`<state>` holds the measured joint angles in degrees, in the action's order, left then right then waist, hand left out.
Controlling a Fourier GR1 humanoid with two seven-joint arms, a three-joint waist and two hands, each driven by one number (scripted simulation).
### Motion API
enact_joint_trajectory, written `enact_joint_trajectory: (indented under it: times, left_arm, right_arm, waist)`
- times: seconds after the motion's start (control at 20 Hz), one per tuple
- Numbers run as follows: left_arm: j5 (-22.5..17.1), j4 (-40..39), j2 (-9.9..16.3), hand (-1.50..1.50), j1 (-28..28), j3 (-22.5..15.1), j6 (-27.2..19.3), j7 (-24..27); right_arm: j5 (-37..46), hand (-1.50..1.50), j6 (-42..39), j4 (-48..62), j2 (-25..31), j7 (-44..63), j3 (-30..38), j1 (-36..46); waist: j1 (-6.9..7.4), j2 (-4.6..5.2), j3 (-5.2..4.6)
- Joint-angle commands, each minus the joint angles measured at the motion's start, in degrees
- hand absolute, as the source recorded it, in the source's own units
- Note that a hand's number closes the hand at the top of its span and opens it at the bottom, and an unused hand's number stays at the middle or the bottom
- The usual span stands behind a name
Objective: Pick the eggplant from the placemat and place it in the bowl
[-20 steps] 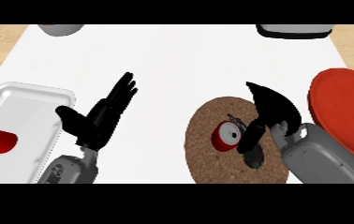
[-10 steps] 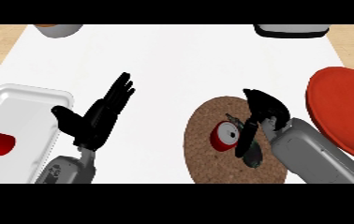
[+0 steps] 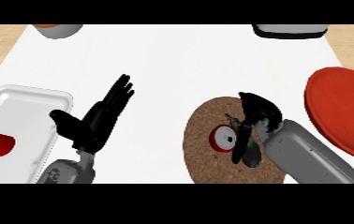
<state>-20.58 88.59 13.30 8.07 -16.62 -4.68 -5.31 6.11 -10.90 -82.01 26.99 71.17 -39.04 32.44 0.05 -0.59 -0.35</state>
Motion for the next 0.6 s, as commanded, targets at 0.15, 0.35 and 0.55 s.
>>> enact_joint_trajectory:
  times: [0.15,0.35,0.55]
  left_arm:
    - [0.9,-0.8,-1.1,0.0,0.5,0.0,-0.6,-0.9]
    - [-0.8,-1.0,0.8,0.0,0.0,2.7,1.9,0.0]
    - [0.9,-0.5,0.8,0.0,-3.6,1.7,2.4,3.0]
  right_arm:
    - [2.3,-1.5,-1.0,1.8,-2.4,13.7,-0.7,1.0]
    - [3.6,-1.5,-1.1,1.0,-1.4,12.3,-1.3,-1.0]
    - [6.4,-1.5,1.8,1.6,-2.8,10.0,-2.9,-4.8]
  waist:
    - [-0.26,0.4,0.27]
    - [-0.5,0.31,0.26]
    - [-0.21,0.3,0.27]
